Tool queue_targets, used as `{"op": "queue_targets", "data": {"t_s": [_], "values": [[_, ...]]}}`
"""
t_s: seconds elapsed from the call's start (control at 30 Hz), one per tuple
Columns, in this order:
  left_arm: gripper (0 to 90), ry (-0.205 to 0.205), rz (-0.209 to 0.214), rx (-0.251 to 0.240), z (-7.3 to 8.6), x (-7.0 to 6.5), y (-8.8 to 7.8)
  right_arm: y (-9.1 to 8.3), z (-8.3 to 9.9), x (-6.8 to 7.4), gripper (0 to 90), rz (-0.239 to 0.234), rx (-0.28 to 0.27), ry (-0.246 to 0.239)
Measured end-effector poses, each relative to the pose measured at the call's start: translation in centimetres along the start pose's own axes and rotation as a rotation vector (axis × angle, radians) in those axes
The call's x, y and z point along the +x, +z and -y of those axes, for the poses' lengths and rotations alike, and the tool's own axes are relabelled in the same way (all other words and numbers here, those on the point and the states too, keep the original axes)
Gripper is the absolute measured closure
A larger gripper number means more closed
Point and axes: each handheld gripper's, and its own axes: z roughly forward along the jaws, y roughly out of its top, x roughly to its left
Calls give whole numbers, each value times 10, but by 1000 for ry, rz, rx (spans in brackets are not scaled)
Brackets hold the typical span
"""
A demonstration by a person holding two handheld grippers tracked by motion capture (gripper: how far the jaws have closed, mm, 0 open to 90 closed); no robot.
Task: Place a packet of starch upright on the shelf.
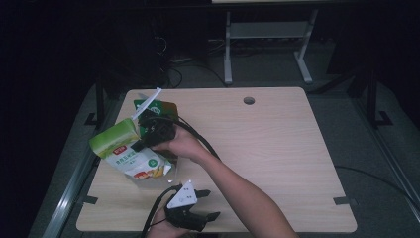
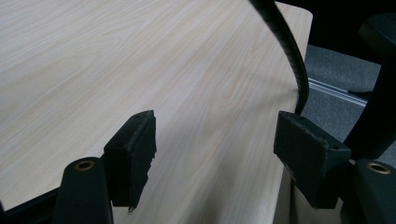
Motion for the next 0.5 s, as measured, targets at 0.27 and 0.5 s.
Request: {"op": "queue_targets", "data": {"t_s": [0.27, 0.5], "values": [[295, 3, -7, 2, 1, 0, 0, 13, 16, -10, 890, 6, 34, 28], [296, 12, -7, 9, 1, 0, 1, 15, 30, -14, 862, 29, 51, 56]]}}
